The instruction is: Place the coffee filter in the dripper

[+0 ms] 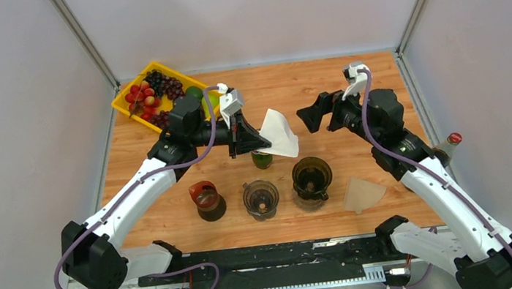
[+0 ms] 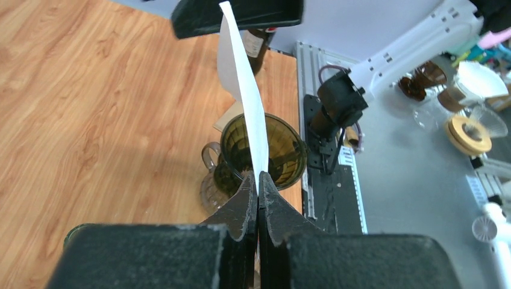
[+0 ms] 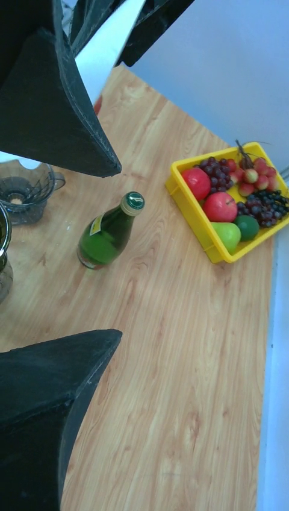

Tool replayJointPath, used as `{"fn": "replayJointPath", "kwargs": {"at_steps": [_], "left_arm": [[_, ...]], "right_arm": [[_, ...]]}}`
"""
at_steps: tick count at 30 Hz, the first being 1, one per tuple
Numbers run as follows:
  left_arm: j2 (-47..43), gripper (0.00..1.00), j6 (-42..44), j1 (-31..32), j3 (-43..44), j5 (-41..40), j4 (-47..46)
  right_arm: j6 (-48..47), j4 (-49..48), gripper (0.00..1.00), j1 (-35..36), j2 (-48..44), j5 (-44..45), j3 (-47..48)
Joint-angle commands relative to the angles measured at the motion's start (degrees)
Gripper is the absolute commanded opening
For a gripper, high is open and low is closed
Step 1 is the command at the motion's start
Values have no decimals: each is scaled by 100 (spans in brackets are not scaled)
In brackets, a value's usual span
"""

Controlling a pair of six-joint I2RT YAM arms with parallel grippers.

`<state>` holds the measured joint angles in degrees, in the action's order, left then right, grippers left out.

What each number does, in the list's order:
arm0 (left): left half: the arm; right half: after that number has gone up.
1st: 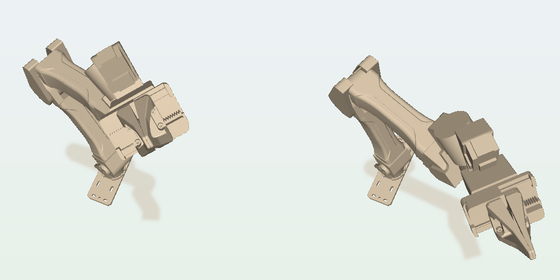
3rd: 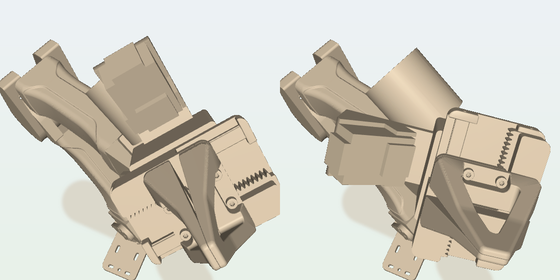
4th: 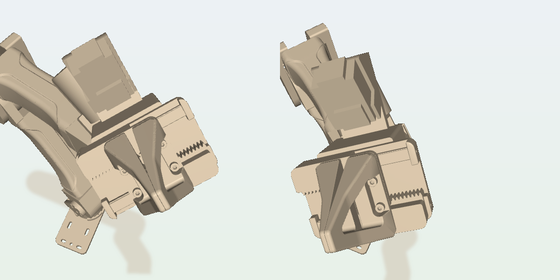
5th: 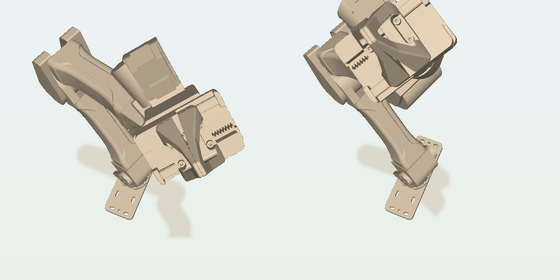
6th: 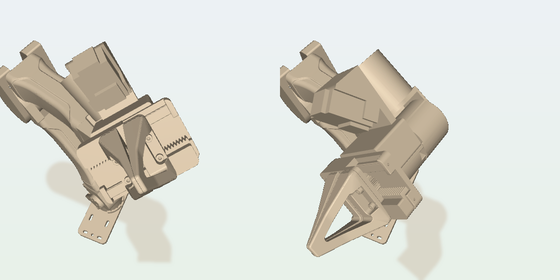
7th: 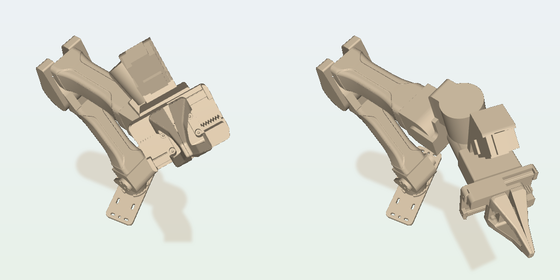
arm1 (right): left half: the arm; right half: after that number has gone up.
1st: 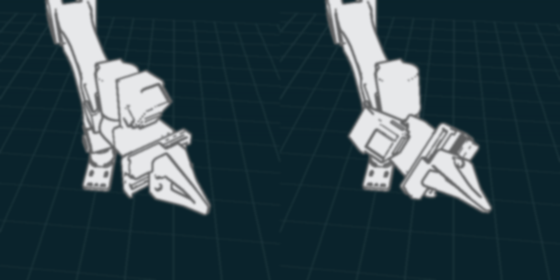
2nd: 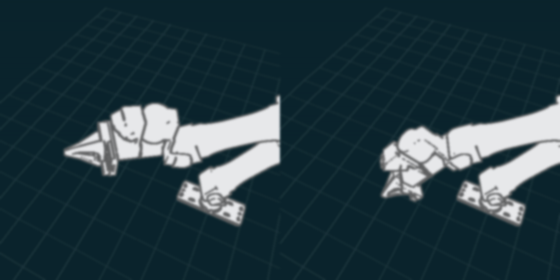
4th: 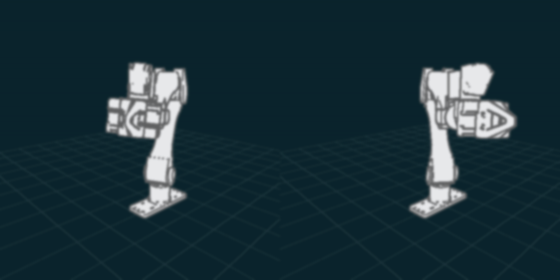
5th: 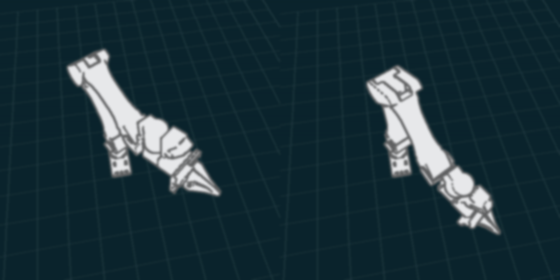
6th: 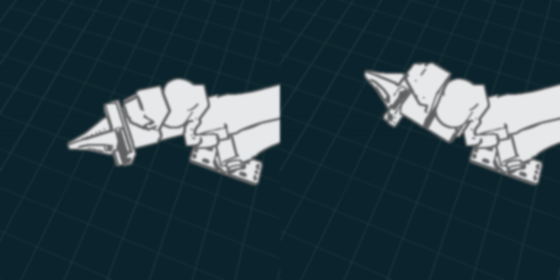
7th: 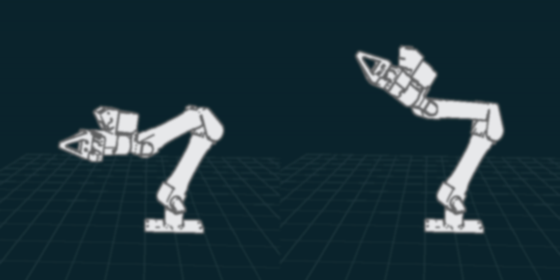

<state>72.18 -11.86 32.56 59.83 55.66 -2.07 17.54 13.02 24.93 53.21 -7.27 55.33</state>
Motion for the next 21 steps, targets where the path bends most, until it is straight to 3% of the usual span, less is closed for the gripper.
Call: {"fn": "replayJointPath", "kwargs": {"at_steps": [1,9,21], "left_arm": [[-111,2,831,23,165,766,86],[-142,2,1045,23,251,879,180],[-42,1,565,23,291,-58,33]], "right_arm": [[-485,-172,100,5,200,-911,20],[-734,-166,100,3,359,-1360,15],[-1084,-163,100,2,-8,-2523,-75]]}}
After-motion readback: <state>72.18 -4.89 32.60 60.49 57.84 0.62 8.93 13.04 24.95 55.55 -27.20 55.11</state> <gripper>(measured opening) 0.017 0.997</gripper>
